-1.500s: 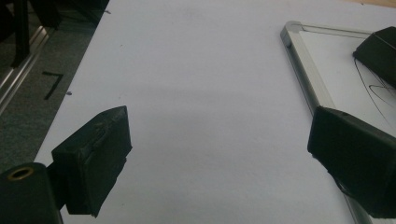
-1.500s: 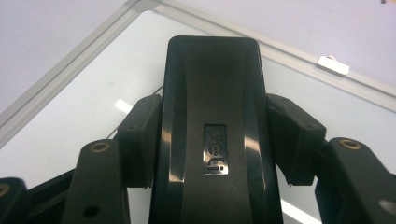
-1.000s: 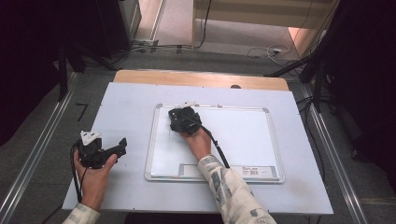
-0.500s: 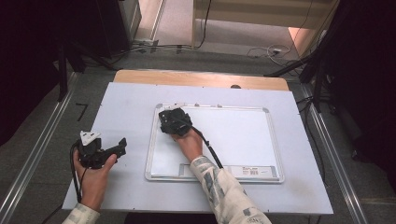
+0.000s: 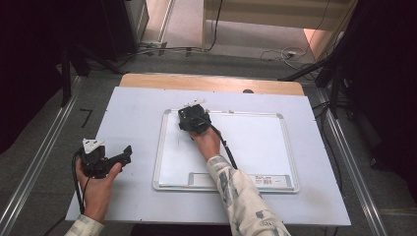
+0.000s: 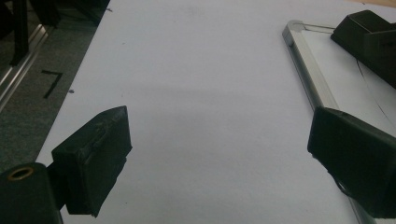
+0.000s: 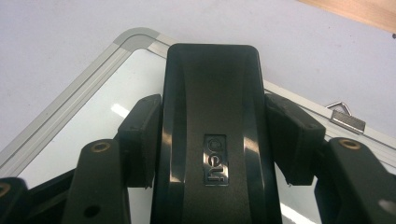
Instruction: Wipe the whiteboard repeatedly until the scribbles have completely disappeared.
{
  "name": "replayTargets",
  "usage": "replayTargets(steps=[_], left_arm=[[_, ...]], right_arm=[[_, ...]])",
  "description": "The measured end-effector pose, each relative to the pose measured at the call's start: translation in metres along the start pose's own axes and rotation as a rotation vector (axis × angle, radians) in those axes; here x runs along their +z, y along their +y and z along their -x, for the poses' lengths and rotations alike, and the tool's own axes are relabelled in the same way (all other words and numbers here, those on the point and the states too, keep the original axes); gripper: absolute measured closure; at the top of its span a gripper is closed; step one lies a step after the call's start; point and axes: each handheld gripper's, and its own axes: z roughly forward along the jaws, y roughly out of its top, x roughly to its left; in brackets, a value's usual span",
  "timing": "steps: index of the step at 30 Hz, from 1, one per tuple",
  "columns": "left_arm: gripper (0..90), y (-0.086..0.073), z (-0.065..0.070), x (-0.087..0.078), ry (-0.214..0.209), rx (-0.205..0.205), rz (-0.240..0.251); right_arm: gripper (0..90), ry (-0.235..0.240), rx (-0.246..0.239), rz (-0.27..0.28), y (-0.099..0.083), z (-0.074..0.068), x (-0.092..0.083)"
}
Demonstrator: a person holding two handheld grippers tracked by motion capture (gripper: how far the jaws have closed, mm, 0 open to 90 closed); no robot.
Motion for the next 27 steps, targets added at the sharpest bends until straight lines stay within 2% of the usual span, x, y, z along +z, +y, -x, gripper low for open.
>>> replayTargets(steps=[4,12,14,17,22,24,27], left_arm=[[6.5,0.0,0.001,0.001,-0.002,0.003,0.001],[6.5,0.0,0.002,0.001,-0.001,0.005,0.001],[6.4,0.0,0.001,0.0,0.0,0.005,-0.001],[6.5,0.0,0.001,-0.001,-0.001,0.001,0.003],[6.4,-0.001,-0.001,-0.001,0.001,-0.001,-0.002],[6.5,-0.001,-0.001,-0.001,0.003,-0.002,-0.002],[6.5,-0.001,-0.001,-0.002,0.002,-0.002,0.003]], right_arm=[[38.4,0.001,0.003,0.0,0.0,-0.005,0.0],[38.4,0.04,-0.066,-0.004,-0.005,-0.027,-0.007],[38.5,0.053,-0.062,-0.003,-0.005,-0.023,-0.006],[38.5,0.037,-0.044,0.009,-0.003,-0.015,-0.002],[38.5,0.01,-0.014,-0.001,-0.001,0.0,-0.002],[38.5,0.006,-0.012,-0.003,-0.002,0.002,-0.003],[38.7,0.0,-0.027,-0.004,-0.003,-0.002,-0.003]])
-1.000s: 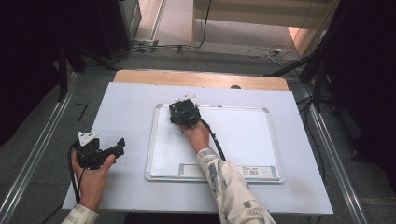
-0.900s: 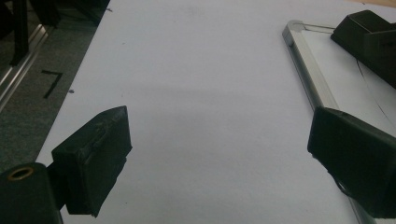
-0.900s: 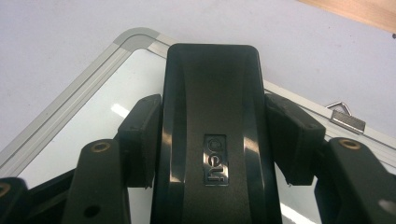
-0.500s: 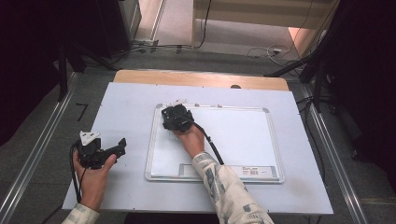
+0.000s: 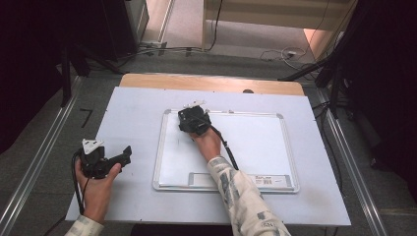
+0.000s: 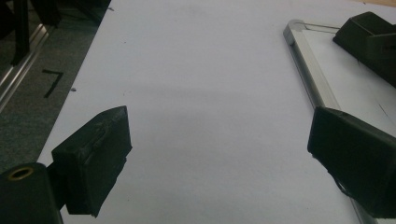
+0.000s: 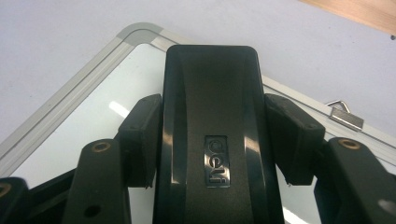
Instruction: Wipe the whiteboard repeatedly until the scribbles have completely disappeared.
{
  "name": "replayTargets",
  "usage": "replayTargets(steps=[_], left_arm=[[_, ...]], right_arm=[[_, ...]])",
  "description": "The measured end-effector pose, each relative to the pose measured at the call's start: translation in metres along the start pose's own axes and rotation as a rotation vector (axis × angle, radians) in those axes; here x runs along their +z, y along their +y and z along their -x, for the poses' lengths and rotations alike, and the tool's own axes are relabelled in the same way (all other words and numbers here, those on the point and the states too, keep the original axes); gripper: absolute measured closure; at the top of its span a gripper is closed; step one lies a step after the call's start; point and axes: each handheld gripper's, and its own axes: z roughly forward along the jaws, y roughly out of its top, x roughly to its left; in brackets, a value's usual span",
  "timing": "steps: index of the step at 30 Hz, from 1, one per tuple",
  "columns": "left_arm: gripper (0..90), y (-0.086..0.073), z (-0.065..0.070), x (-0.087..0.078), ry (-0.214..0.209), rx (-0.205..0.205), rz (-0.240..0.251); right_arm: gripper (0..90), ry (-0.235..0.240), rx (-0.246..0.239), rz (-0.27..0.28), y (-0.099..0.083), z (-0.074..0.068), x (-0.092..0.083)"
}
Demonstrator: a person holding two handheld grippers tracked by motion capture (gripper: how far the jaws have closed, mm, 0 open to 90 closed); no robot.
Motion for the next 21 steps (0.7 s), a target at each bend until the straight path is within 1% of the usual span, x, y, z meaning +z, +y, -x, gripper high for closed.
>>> replayTargets(steps=[1,3,4,5,7,8,9,10,12,14,16,17,19,21], left_arm=[[6.5,0.0,0.0,0.0,-0.003,0.0,0.001],[6.5,0.001,0.002,0.0,-0.003,0.003,0.004],[6.5,0.001,0.002,0.001,-0.002,0.005,0.001],[6.4,0.001,0.002,0.001,-0.003,0.007,-0.002],[6.5,0.0,0.003,0.002,-0.002,0.006,-0.003],[6.5,0.0,0.002,0.001,-0.003,0.008,-0.004],[6.5,0.0,0.001,0.001,-0.004,0.008,-0.001],[6.5,0.0,0.001,0.0,-0.002,0.005,-0.001],[6.4,0.0,0.0,0.0,0.0,-0.001,0.0],[6.5,0.0,0.0,0.0,0.001,-0.002,0.001],[6.5,0.0,0.001,0.0,0.002,0.007,-0.001],[6.4,0.0,0.001,0.001,0.0,0.008,-0.001],[6.5,0.0,0.003,0.002,0.0,0.01,-0.002],[6.5,0.0,0.004,0.002,0.001,0.013,-0.003]], right_arm=[[38.7,0.008,-0.004,0.0,0.0,-0.002,0.0],[38.7,0.025,-0.026,-0.001,0.0,-0.009,-0.001],[38.7,0.029,-0.037,-0.002,-0.001,-0.012,-0.002],[38.7,0.026,-0.058,0.002,-0.001,-0.012,-0.002],[38.7,0.034,-0.042,-0.005,-0.001,-0.009,-0.002],[38.7,0.022,-0.042,-0.007,-0.001,-0.006,-0.002],[38.7,0.017,-0.025,-0.01,-0.001,-0.004,-0.002],[38.7,0.014,-0.019,-0.011,-0.001,-0.001,-0.002],[38.8,0.009,-0.014,-0.018,-0.002,0.0,-0.004],[38.8,0.006,-0.032,-0.025,-0.003,0.0,-0.006],[38.9,0.023,-0.039,-0.034,-0.005,-0.003,-0.009],[38.8,0.034,-0.056,-0.031,-0.007,-0.005,-0.011],[38.8,0.053,-0.077,-0.032,-0.011,-0.009,-0.015],[38.8,0.061,-0.084,-0.029,-0.014,-0.009,-0.016]])
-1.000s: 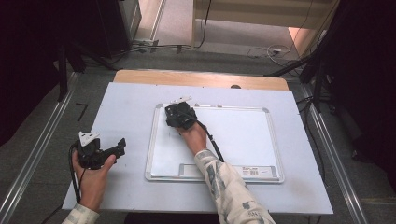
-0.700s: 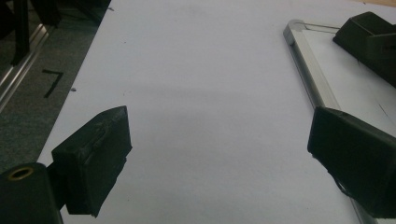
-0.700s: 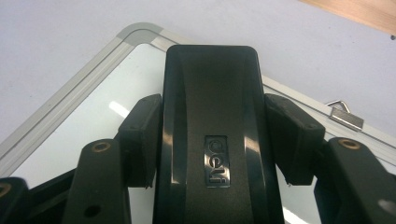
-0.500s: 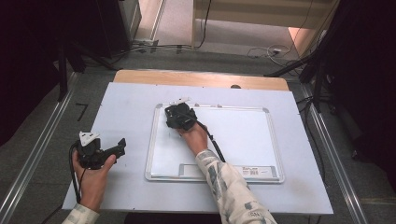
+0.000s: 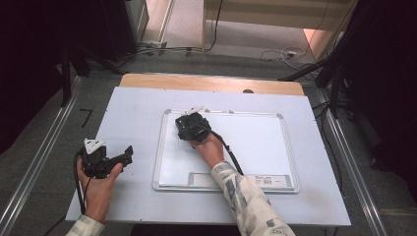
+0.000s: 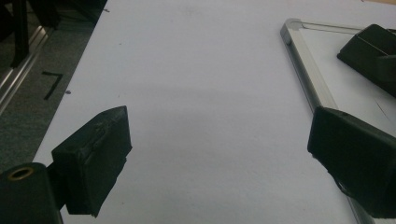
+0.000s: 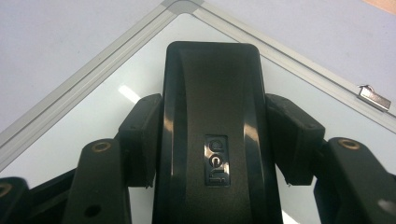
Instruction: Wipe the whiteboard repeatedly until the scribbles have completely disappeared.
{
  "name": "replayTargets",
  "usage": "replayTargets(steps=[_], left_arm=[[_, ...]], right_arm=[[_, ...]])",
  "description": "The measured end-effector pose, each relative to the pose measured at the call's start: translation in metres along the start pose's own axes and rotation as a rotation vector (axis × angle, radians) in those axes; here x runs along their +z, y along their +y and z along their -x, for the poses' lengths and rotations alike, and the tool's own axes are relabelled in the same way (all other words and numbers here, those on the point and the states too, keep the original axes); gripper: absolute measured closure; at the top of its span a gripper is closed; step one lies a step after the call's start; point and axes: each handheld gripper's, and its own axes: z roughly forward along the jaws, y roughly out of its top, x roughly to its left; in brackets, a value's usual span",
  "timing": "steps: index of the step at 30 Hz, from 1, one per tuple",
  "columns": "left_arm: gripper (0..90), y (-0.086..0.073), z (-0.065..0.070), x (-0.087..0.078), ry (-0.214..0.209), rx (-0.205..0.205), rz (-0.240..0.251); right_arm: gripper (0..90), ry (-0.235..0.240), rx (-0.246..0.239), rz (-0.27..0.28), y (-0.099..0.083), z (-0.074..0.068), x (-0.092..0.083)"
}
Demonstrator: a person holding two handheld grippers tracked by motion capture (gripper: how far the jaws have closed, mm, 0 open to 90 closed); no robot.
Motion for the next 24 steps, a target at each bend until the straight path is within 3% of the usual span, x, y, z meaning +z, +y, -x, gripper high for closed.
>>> replayTargets(steps=[9,13,18,24], left_arm=[[6.5,-0.001,-0.003,-0.001,0.001,-0.006,0.003],[6.5,0.0,-0.002,0.0,0.001,-0.004,0.0],[6.5,0.0,0.002,0.0,0.002,0.006,0.001],[6.4,0.0,0.001,0.0,0.0,0.006,0.001]], right_arm=[[38.8,-0.048,0.085,0.008,-0.002,0.029,0.001],[38.9,-0.051,0.062,-0.004,-0.005,0.023,-0.003],[38.8,-0.033,-0.005,-0.022,-0.007,0.008,-0.008],[38.8,-0.054,0.049,-0.015,-0.004,0.019,-0.002]])
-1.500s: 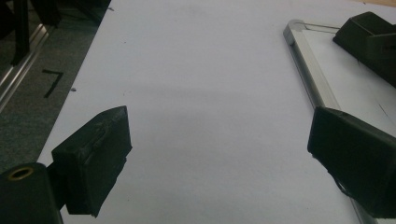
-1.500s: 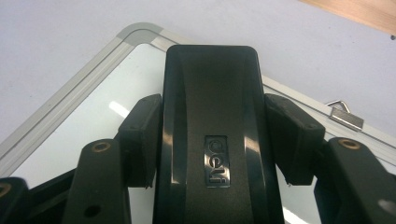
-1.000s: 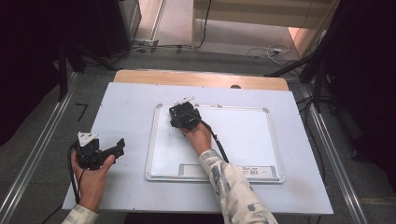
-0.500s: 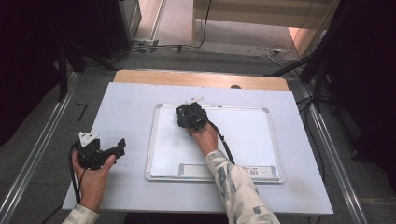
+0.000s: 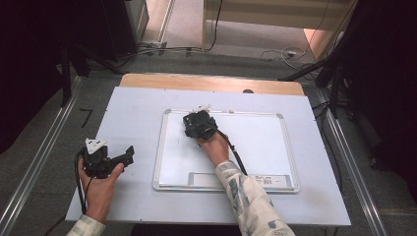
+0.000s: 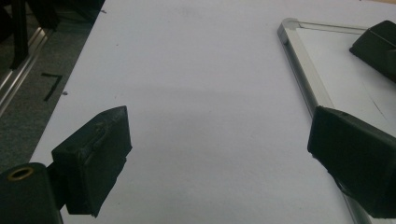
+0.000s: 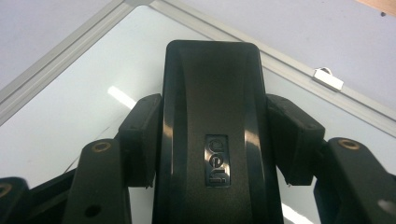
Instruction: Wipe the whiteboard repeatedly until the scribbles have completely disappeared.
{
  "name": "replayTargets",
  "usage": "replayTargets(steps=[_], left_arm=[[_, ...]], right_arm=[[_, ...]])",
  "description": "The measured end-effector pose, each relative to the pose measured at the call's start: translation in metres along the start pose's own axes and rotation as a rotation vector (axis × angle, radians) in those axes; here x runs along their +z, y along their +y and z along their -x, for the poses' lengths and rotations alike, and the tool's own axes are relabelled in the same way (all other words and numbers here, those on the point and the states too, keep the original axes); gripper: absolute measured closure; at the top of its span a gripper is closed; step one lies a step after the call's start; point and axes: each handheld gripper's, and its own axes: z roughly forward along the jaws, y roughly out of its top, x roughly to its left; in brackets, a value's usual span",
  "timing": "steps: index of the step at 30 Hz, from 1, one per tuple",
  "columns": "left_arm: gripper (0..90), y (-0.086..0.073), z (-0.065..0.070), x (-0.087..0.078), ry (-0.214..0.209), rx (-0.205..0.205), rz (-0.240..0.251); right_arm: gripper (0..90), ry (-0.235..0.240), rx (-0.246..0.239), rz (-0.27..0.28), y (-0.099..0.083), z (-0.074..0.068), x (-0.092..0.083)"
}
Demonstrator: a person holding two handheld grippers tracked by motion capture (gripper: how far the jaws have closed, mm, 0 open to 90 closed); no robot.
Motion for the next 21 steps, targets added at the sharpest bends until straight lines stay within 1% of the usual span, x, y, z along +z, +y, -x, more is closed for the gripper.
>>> replayTargets(steps=[2,5,6,7,8,9,10,11,13,14,15,17,19,20,21], left_arm=[[6.4,0.0,-0.002,0.001,0.0,-0.004,-0.002],[6.5,0.0,-0.002,0.001,0.001,-0.003,-0.003],[6.5,0.0,-0.001,0.002,-0.001,-0.003,-0.002],[6.5,0.0,0.0,0.002,-0.002,0.0,-0.001],[6.5,0.001,0.001,0.001,-0.001,0.001,-0.001],[6.5,0.0,0.001,0.0,-0.002,0.0,0.001],[6.4,0.0,0.002,0.0,-0.004,0.0,0.003],[6.4,0.0,0.001,-0.001,-0.004,0.001,0.004],[6.4,0.0,0.0,-0.001,-0.001,-0.003,0.003],[6.5,0.0,-0.001,0.0,0.001,-0.005,0.001],[6.4,0.0,-0.002,0.001,0.001,-0.007,-0.002],[6.5,0.0,-0.002,0.001,0.002,-0.005,-0.003],[6.4,0.0,-0.001,0.0,0.001,-0.003,-0.004],[6.5,0.0,-0.001,0.0,-0.002,-0.005,0.001],[6.5,0.0,0.0,-0.001,-0.001,-0.003,0.004]], right_arm=[[38.9,-0.012,0.002,-0.002,0.001,-0.001,0.0],[38.8,0.027,-0.004,-0.017,0.0,-0.005,-0.002],[38.8,0.033,-0.024,-0.017,-0.001,-0.007,-0.003],[38.8,0.031,-0.03,-0.02,-0.002,-0.009,-0.004],[38.8,0.038,-0.032,-0.018,-0.002,-0.007,-0.003],[38.8,0.03,-0.026,-0.017,-0.001,-0.006,-0.003],[38.8,0.012,-0.02,-0.011,0.0,-0.004,-0.001],[38.8,0.01,0.001,-0.015,0.0,0.0,-0.001],[38.8,0.004,0.013,-0.018,0.001,0.002,0.0],[38.8,-0.007,0.006,-0.019,0.001,0.0,0.0],[38.8,-0.001,0.008,-0.022,0.001,-0.001,0.0],[38.7,0.016,-0.008,-0.029,0.0,-0.003,-0.002],[38.7,0.025,-0.013,-0.027,-0.001,-0.002,-0.003],[38.7,0.005,-0.012,-0.024,0.0,-0.001,-0.002],[38.7,-0.008,0.003,-0.022,0.0,0.003,-0.001]])
